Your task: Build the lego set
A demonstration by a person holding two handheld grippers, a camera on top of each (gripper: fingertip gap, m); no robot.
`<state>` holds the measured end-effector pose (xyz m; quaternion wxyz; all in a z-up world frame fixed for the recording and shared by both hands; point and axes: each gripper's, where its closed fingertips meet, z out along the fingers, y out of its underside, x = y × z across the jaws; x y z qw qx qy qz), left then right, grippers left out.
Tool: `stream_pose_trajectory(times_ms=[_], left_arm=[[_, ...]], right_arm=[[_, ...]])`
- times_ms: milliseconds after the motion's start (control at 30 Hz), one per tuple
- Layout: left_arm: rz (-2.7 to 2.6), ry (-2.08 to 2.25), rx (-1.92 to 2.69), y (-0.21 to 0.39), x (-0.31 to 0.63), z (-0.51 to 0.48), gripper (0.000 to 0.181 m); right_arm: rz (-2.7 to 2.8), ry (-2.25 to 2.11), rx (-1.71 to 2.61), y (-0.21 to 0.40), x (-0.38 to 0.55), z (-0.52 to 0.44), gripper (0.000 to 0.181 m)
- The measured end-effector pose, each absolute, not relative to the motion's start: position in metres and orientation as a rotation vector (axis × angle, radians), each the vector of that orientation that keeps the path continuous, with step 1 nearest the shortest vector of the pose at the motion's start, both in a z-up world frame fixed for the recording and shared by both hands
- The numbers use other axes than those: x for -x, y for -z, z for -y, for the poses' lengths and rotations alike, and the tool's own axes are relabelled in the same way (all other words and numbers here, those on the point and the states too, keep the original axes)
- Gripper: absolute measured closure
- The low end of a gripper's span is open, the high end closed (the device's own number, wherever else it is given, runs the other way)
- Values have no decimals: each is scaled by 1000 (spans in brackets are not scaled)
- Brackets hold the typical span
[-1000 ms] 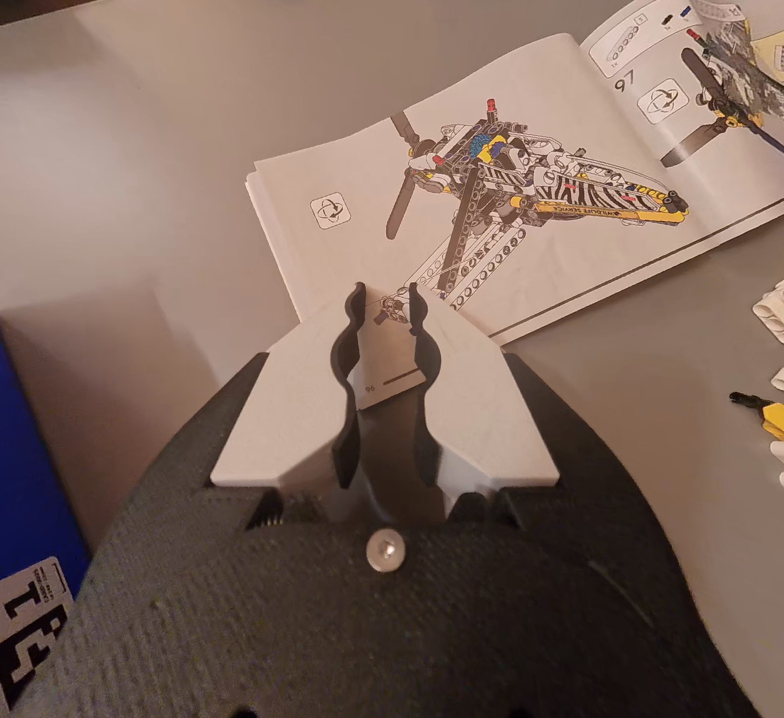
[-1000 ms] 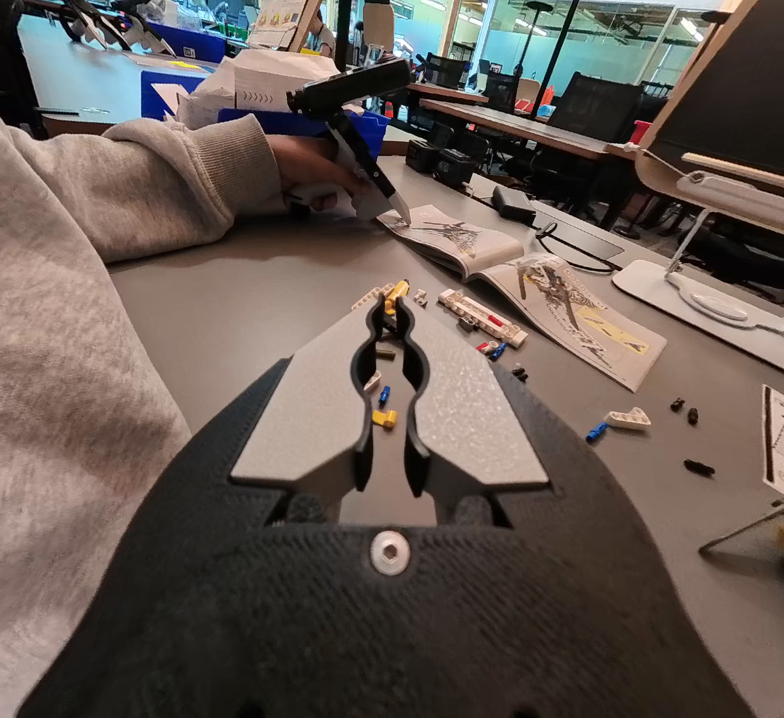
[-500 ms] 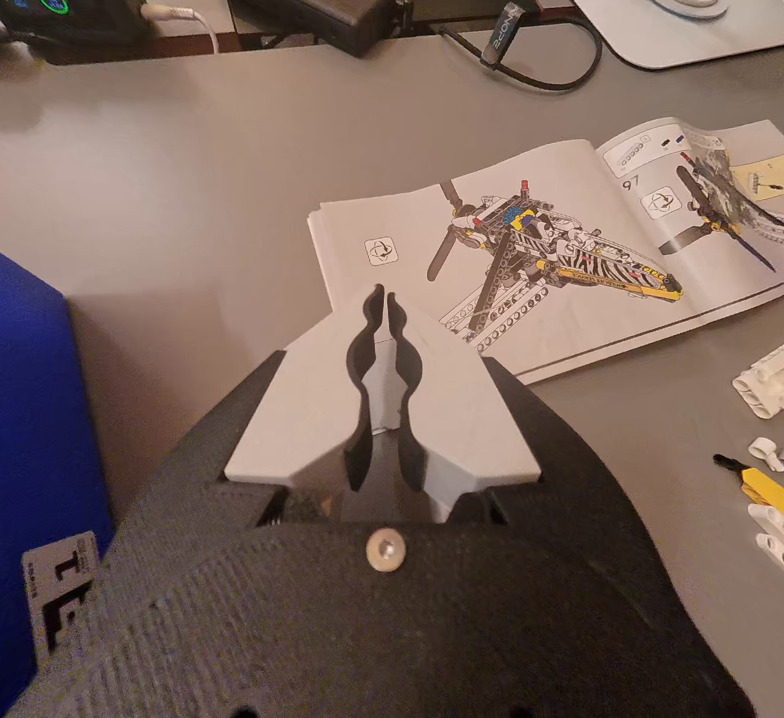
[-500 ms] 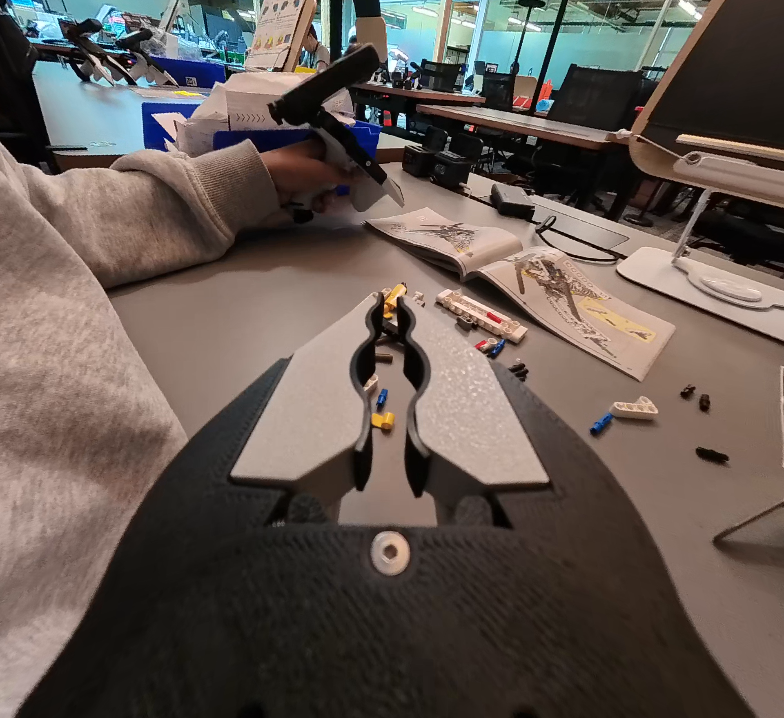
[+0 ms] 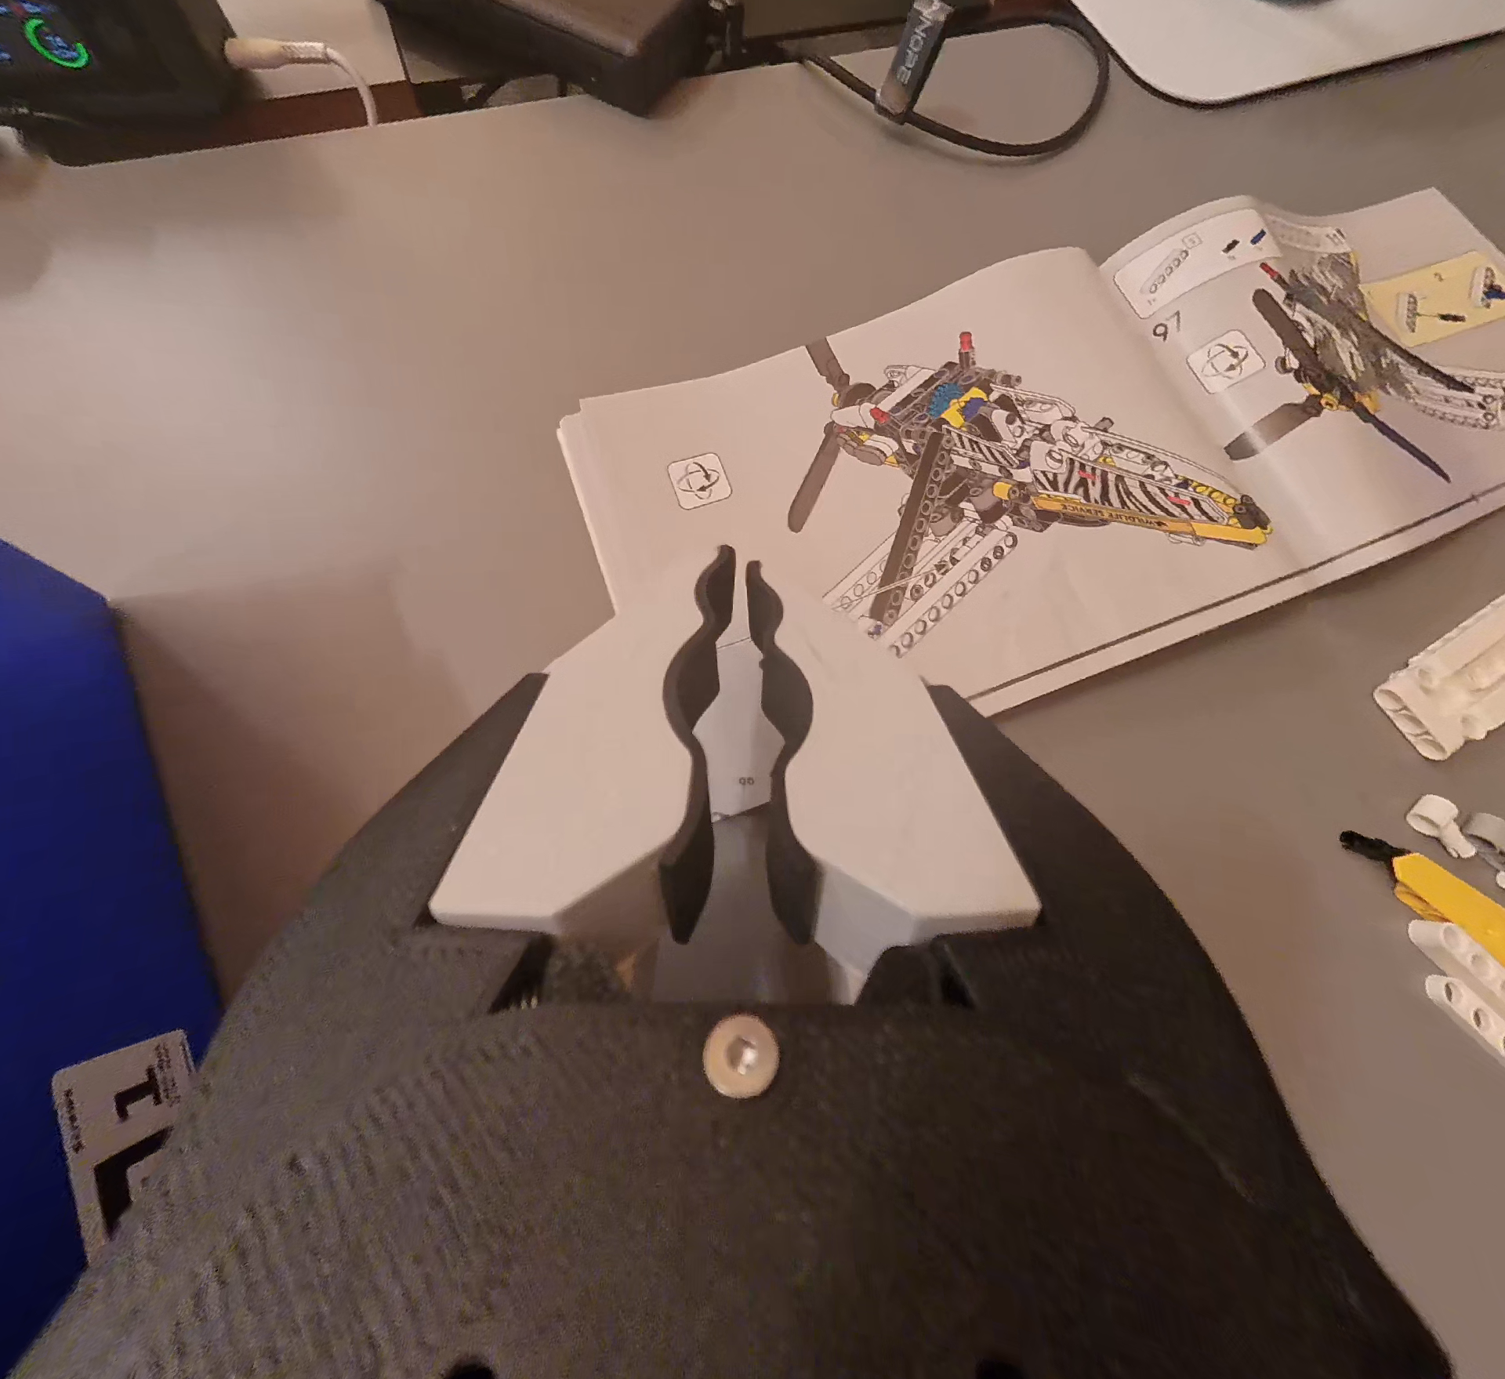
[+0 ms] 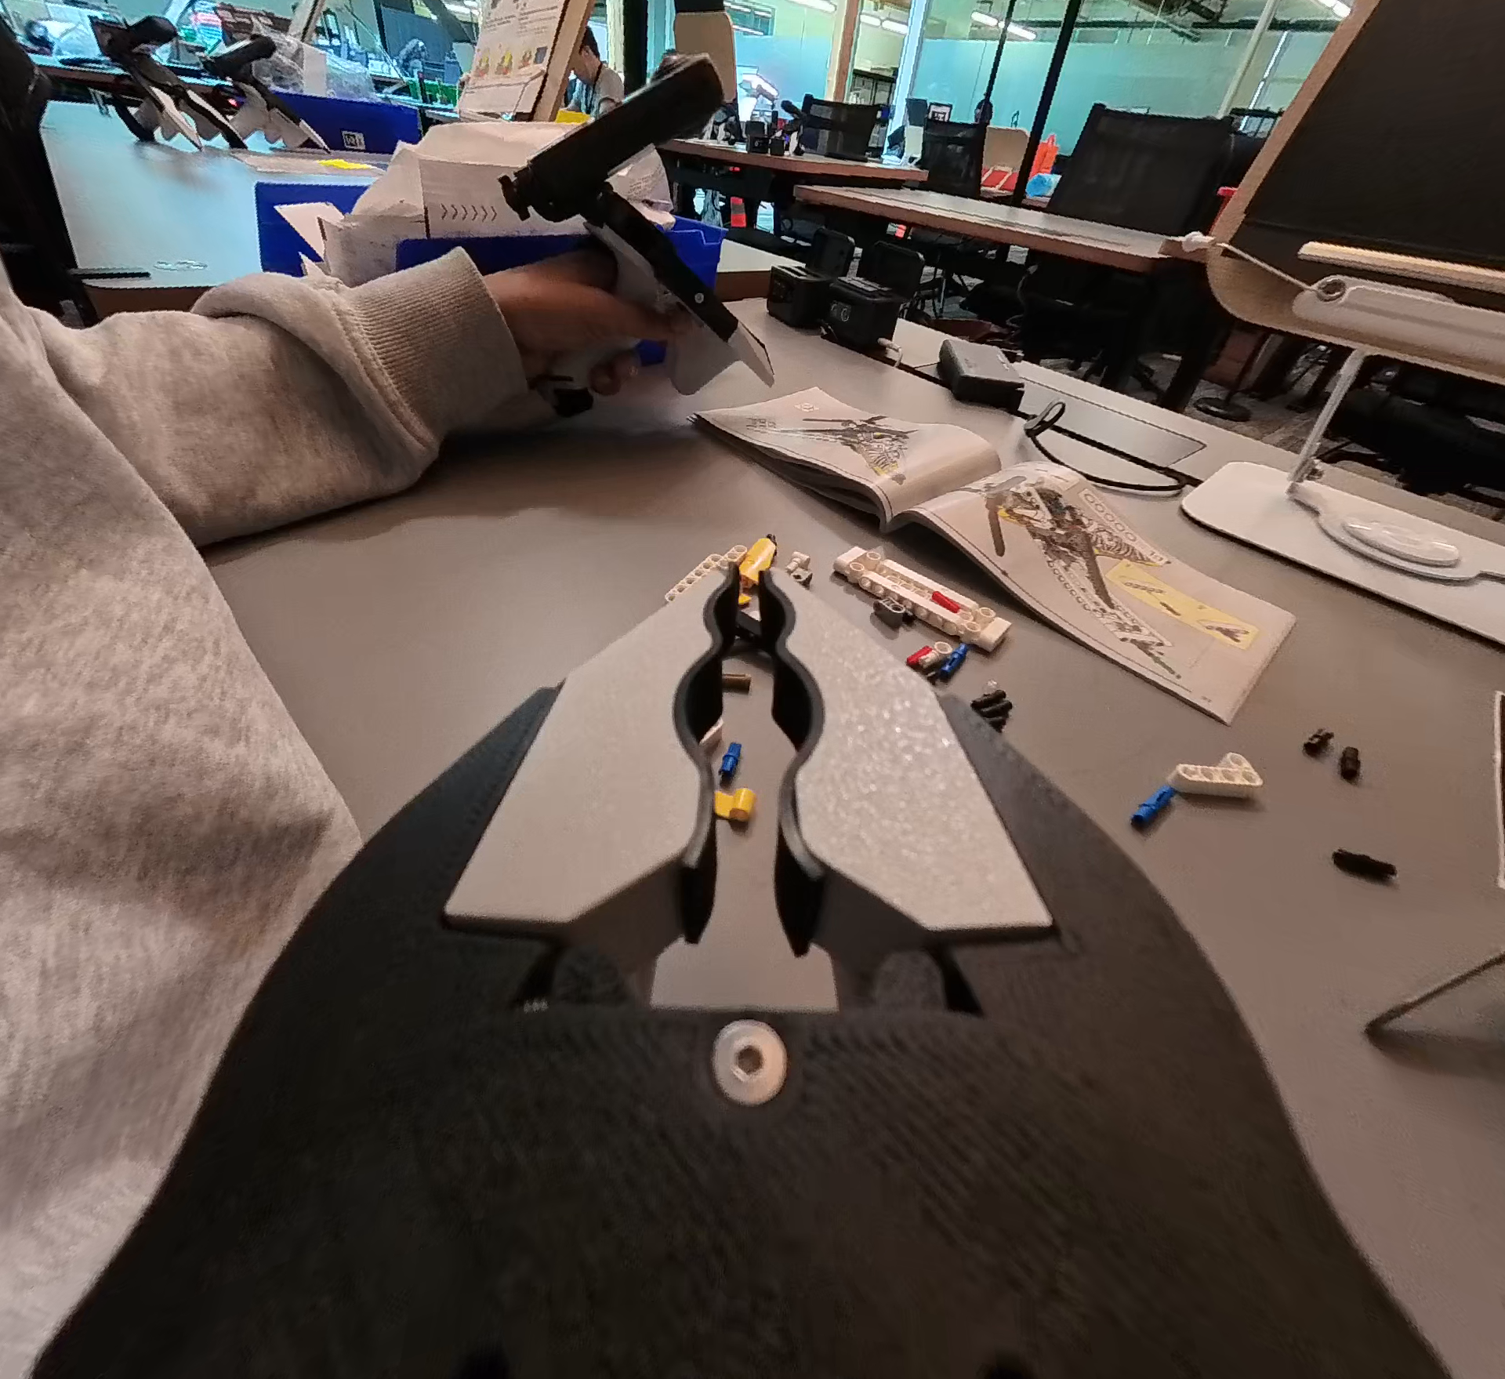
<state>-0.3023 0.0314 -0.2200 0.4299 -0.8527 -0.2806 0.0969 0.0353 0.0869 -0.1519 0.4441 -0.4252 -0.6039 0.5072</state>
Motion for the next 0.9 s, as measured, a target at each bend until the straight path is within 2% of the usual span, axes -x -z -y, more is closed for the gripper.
stream_pose_trajectory(times_ms=[900], left_arm=[[689,-249,2121,220,302,-33,181]], right_arm=[[1489,-1255,1046,151,-36,-87,180]])
